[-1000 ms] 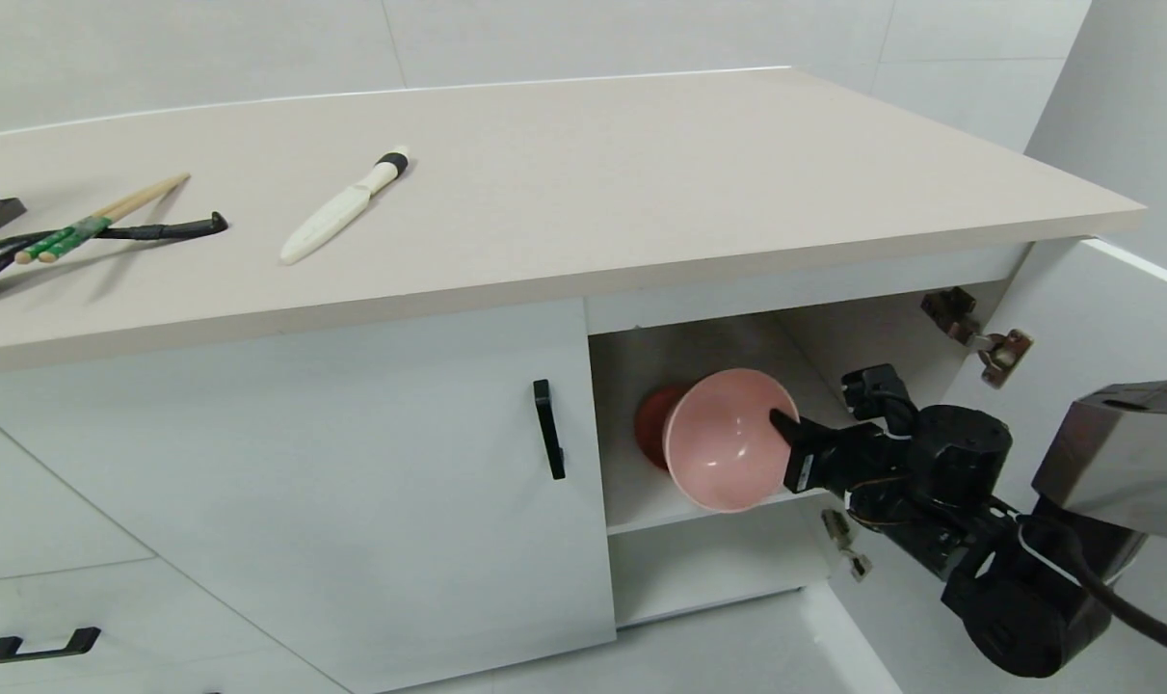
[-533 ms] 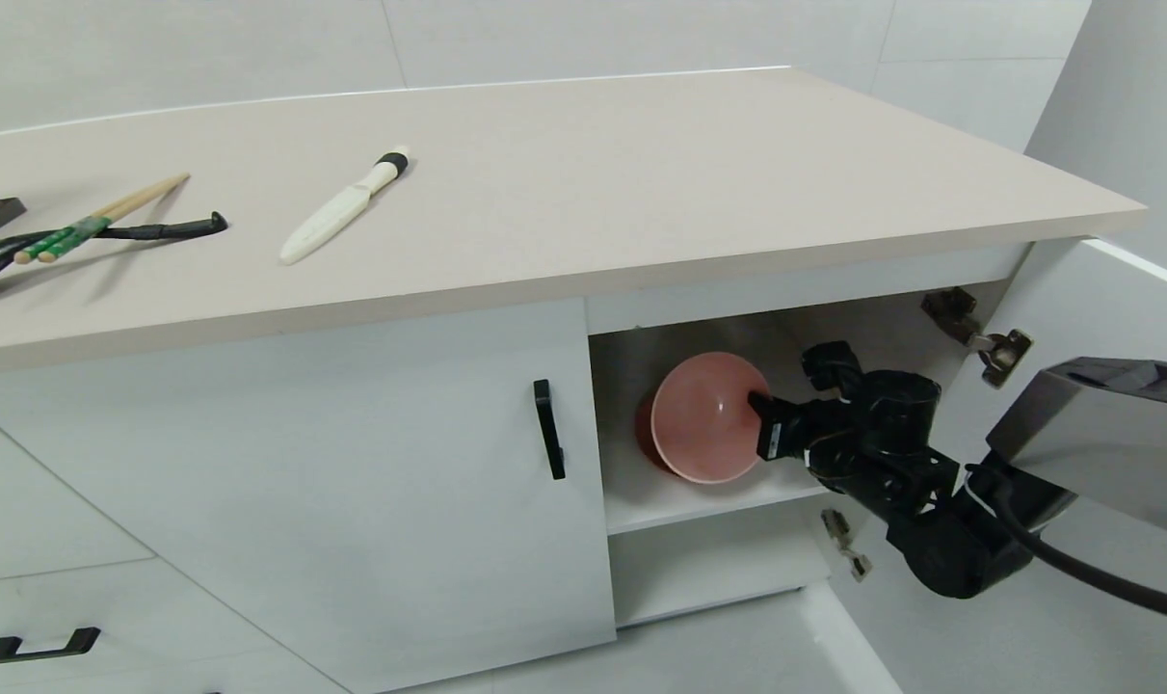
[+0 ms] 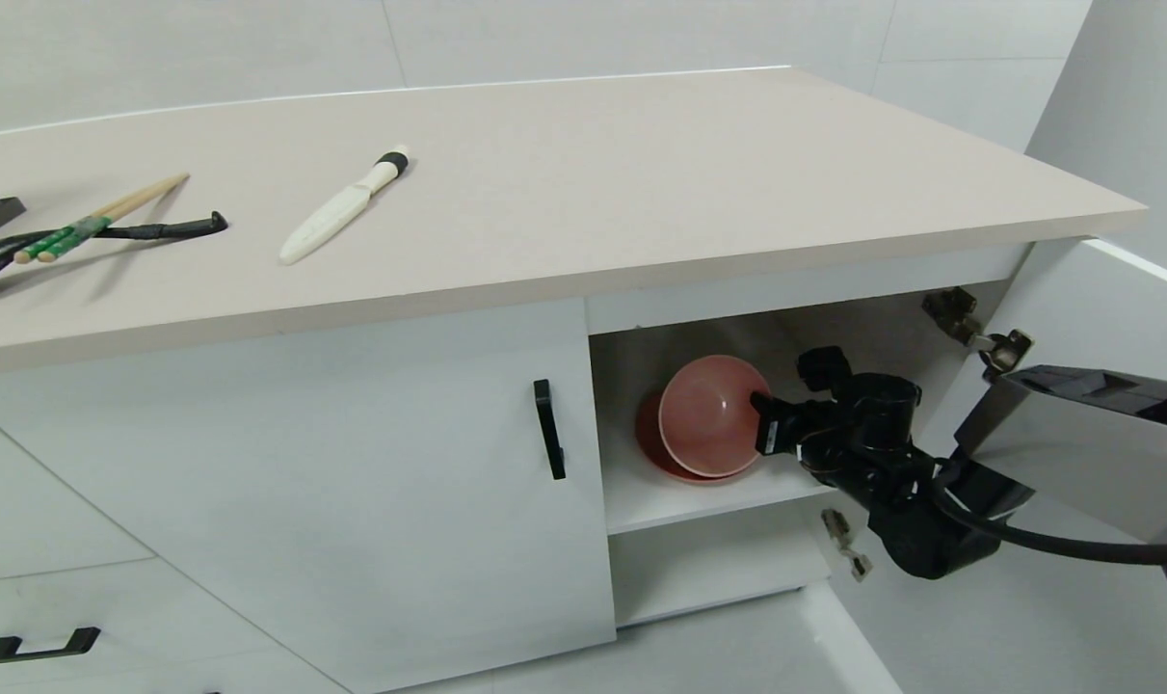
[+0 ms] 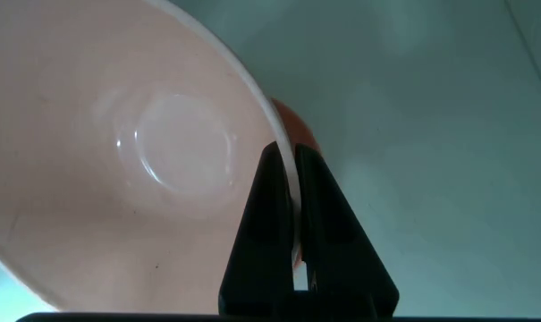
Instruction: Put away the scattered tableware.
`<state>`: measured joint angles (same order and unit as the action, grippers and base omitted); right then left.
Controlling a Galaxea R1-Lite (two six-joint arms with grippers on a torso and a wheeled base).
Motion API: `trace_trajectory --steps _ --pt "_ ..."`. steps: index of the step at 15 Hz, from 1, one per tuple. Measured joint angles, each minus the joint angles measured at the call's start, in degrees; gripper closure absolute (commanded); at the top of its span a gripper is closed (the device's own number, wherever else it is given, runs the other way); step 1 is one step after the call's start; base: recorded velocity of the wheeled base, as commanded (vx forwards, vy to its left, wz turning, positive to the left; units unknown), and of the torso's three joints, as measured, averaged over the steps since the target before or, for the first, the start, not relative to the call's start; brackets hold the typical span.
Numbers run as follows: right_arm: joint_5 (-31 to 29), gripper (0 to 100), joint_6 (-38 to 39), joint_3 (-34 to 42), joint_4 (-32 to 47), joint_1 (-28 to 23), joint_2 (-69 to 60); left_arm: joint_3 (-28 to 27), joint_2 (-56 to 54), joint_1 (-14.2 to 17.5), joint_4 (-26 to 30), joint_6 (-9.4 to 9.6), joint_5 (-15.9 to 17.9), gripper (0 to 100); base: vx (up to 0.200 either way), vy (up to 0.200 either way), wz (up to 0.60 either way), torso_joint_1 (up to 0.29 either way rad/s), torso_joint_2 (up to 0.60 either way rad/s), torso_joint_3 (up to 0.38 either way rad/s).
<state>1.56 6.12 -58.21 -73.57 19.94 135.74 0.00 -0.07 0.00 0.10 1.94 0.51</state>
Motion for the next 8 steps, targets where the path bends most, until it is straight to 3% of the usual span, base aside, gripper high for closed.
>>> trace_trajectory --steps 4,8 --pt "0.00 100 0.00 -0.35 -1.32 0.09 0.72 0.00 0.00 0.00 0.00 -1.69 -0.02 0 0.000 0.000 0.00 0.000 0.00 0.000" --pt "0.05 100 -0.05 -0.02 -1.67 0.15 0.98 0.00 0.00 0.00 0.00 -1.78 -0.07 0 0.000 0.000 0.00 0.000 0.00 0.000"
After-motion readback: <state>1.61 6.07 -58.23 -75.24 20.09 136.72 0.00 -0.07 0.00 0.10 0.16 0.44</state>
